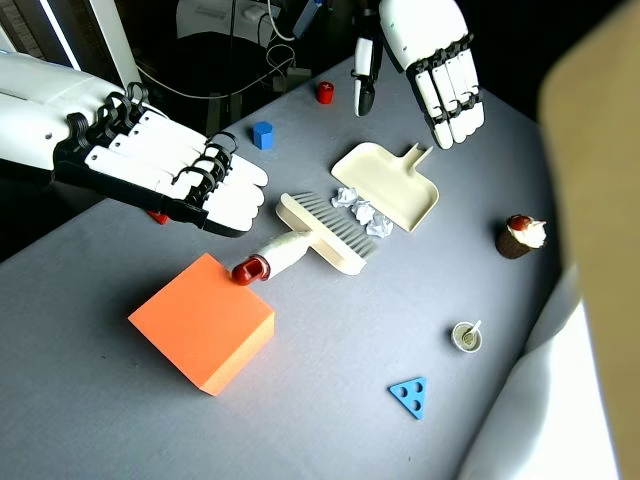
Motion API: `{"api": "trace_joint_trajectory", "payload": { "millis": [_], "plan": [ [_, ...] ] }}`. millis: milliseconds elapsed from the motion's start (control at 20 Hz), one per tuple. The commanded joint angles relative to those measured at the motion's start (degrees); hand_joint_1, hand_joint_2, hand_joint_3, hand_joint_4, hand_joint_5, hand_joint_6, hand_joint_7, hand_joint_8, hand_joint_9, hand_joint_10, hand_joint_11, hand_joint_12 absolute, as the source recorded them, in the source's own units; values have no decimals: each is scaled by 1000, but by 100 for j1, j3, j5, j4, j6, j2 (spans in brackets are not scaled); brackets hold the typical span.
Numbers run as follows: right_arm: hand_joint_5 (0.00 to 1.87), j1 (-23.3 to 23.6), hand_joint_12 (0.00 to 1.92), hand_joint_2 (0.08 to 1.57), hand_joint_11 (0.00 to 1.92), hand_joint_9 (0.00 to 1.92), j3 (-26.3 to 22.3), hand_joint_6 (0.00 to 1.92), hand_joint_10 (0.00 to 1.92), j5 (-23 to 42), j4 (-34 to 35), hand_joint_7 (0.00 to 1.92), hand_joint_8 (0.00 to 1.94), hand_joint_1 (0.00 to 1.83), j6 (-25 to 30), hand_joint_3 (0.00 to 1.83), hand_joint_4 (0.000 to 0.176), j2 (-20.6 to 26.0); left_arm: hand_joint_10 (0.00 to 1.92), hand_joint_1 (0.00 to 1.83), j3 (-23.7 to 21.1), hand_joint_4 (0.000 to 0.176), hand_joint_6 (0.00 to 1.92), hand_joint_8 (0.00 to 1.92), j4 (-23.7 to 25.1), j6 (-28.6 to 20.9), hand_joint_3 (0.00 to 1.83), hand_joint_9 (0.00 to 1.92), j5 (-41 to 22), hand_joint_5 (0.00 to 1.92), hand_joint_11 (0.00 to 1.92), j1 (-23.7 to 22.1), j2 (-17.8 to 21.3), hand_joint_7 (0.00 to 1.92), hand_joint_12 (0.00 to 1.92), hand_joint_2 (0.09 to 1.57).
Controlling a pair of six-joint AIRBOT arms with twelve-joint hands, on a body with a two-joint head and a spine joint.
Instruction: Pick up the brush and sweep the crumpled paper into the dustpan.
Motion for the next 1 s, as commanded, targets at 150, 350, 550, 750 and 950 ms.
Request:
{"api": "trace_joint_trajectory", "payload": {
  "millis": [150, 350, 550, 750, 950],
  "plan": [
    [139, 47, 49, 965, 172, 197, 6, 0, 9, -613, -153, 199, 6, 0, -2, 4, 0, 59, 0, 740, 2, 58, 10, 2, 431, -494, 3, 213, -873, 335, 257, 570, -15, 234, 68, 966],
    [126, 47, 25, 977, 129, 156, 6, 4, 4, -613, -153, 170, 3, 0, -2, 7, 0, 59, 0, 693, 223, 61, 1, 3, 554, -881, 8, 209, -1117, 278, 242, 884, -279, 247, 63, 979],
    [130, 47, 25, 980, 135, 160, 7, 4, 4, -613, -153, 171, 4, 0, -2, 5, 0, 59, 4, 747, 649, 67, 14, 6, 592, -980, 0, 245, -1079, 399, 258, 898, -621, 299, 74, 957],
    [124, 47, 15, 986, 115, 160, 7, 3, 3, -613, -153, 162, 2, 0, -2, 5, 0, 59, 1, 774, 959, 92, 26, 1, 635, -1104, 3, 228, -1016, 480, 245, 986, -855, 292, 72, 969],
    [166, 47, 25, 1006, 146, 189, 7, 13, 10, -613, -153, 200, 12, 0, -2, 10, 0, 59, 4, 840, 1135, 90, 11, 4, 714, -1200, 0, 253, -993, 591, 253, 1066, -947, 331, 85, 968]
  ]
}}
